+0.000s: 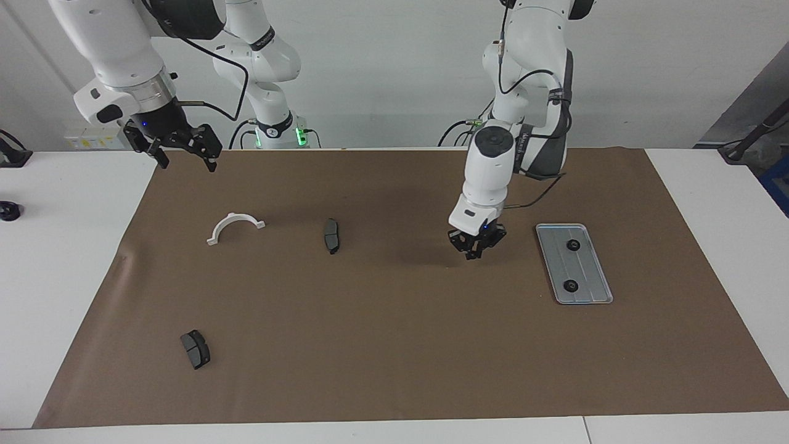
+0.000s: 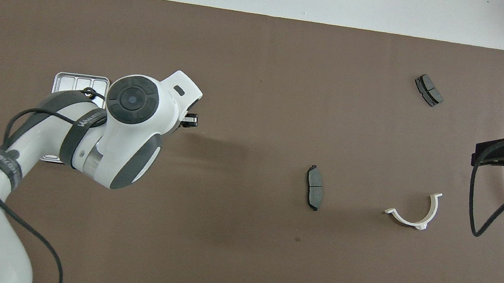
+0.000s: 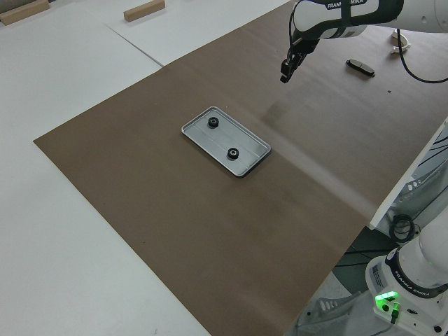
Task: Pick bearing gear from pile to tray
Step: 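Carry the last gear onto the tray with the left gripper and release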
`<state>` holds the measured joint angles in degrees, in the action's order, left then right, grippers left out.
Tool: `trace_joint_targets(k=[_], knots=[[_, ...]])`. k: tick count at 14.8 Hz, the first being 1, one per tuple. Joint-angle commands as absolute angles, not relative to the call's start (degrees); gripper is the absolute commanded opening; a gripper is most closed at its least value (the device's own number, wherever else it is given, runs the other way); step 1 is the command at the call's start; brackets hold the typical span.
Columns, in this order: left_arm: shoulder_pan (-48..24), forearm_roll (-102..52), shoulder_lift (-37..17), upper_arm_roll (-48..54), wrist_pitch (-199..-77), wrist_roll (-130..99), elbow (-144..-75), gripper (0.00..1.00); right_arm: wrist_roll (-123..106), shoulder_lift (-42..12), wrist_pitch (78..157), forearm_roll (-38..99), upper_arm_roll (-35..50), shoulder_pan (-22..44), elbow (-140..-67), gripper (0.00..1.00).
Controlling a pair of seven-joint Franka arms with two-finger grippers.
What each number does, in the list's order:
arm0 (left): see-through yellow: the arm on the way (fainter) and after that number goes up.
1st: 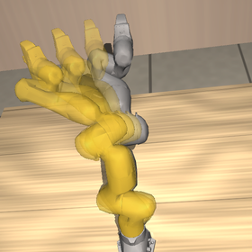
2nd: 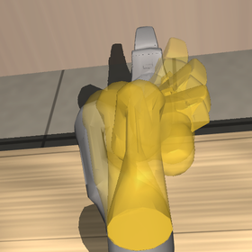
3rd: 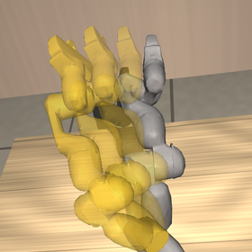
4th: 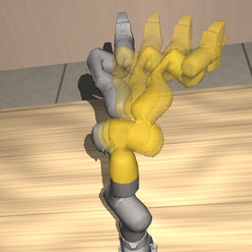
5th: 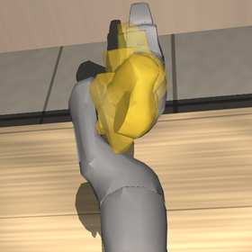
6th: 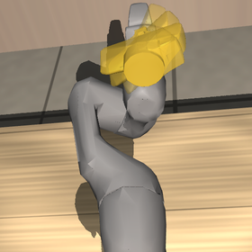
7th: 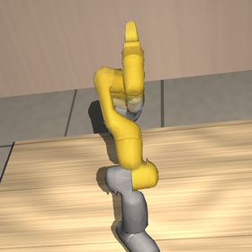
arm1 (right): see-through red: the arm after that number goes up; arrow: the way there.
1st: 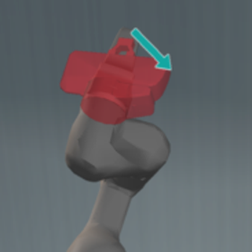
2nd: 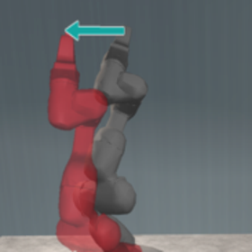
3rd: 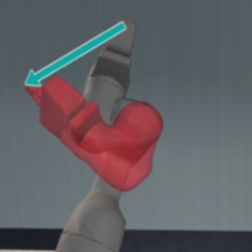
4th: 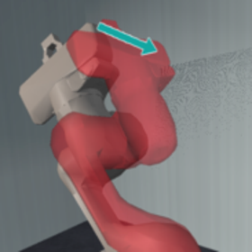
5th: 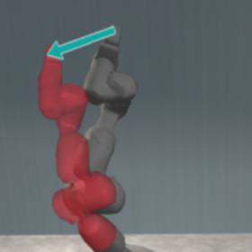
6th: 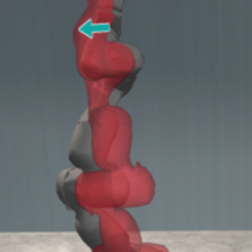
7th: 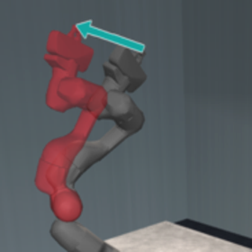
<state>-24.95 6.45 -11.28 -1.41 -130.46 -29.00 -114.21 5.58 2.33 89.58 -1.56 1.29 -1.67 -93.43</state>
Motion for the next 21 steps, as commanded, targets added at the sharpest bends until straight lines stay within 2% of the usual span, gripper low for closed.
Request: trace_joint_targets(k=[1,5,10,16,18,19,20,21], knots=[[-18.83,6.33,-3.98,-0.70,-130.69,-22.17,-122.06,0.00,6.68,3.34,90.09,-1.41,-0.25,0.25,-94.39,1.00],[-12.67,6.07,-2.55,-0.70,-132.00,-15.21,-125.07,0.00,6.33,3.25,90.09,-1.41,-0.26,-0.62,-94.48,1.00],[-6.60,5.71,-2.55,-0.70,-140.09,-9.59,-129.64,0.00,6.24,3.34,90.09,-1.41,0.00,-1.41,-94.66,1.00],[-3.52,4.04,-6.33,-0.70,-143.87,-3.17,-130.25,0.00,6.24,3.34,90.18,-1.41,-0.09,-1.06,-94.57,1.00],[-3.34,4.04,-6.50,-0.70,-144.84,-3.08,-131.04,0.05,6.24,3.34,90.18,-1.41,-0.09,-0.79,-94.57,1.00],[-3.34,4.04,-6.50,-0.70,-144.76,-3.08,-131.13,0.13,6.24,3.34,90.18,-1.41,-0.09,-0.70,-94.57,1.00],[-3.34,4.04,-6.50,-0.70,-144.58,-3.16,-131.22,0.36,6.24,3.34,90.18,-1.41,-0.09,-0.70,-94.57,1.00],[-3.34,4.04,-6.50,-0.79,-144.15,-3.08,-131.22,0.73,6.24,3.25,90.18,-1.41,-0.09,-0.70,-94.57,1.00]])
